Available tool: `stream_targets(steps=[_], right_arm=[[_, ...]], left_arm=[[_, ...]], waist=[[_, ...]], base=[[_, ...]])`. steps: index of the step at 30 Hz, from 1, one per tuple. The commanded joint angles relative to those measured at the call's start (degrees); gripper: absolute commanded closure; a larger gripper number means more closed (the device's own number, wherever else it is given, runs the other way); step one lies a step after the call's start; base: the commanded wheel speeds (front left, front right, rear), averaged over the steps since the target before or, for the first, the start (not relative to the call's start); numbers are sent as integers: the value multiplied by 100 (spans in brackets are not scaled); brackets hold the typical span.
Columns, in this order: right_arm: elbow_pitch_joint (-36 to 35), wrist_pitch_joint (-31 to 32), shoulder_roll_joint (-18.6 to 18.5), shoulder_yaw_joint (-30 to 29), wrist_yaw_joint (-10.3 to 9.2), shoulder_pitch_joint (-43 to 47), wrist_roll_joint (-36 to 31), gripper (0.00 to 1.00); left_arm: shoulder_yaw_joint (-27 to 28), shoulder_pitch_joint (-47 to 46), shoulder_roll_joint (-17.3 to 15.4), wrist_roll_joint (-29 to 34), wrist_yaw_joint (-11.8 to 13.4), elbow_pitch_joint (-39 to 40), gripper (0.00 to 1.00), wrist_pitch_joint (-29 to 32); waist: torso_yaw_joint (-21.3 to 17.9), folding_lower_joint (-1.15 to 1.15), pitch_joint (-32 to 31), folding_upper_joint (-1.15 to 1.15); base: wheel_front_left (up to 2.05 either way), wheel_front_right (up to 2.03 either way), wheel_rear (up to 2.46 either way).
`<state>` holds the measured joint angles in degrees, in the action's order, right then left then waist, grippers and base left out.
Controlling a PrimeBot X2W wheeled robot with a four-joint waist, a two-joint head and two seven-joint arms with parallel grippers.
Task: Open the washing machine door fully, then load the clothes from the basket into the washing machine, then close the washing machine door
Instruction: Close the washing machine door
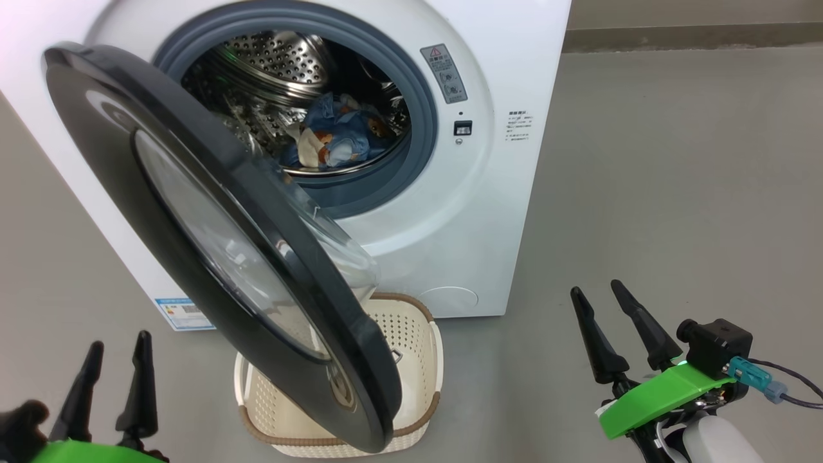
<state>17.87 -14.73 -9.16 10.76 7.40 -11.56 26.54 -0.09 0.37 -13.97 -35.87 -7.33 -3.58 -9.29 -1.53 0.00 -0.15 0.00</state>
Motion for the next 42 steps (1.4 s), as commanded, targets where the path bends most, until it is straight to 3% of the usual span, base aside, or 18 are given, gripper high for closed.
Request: stream_targets(steps=[1,15,40,41,42], right_arm=[[-144,-27,-49,138,9,-99,-41,0],[-200,-27,-111,92,9,-92,-80,0],[-332,-27,-116,267,9,-127,-108,0],[-357,-27,-112,302,9,-143,-101,8],[-380,-27,-103,344,9,-160,-76,35]], left_arm=[[168,-95,-99,174,-13,7,0,-220],[243,79,487,1026,1,-303,0,-569],[197,48,505,1087,-15,-277,0,-571],[190,42,505,1082,-15,-277,0,-571],[176,36,504,1078,-15,-273,0,-571]], waist=[[-7,0,-3,0],[-9,0,42,0],[76,0,42,0],[89,0,44,0],[106,0,47,0]], base=[[0,0,0],[0,0,0],[0,0,0],[0,0,0],[0,0,0]])
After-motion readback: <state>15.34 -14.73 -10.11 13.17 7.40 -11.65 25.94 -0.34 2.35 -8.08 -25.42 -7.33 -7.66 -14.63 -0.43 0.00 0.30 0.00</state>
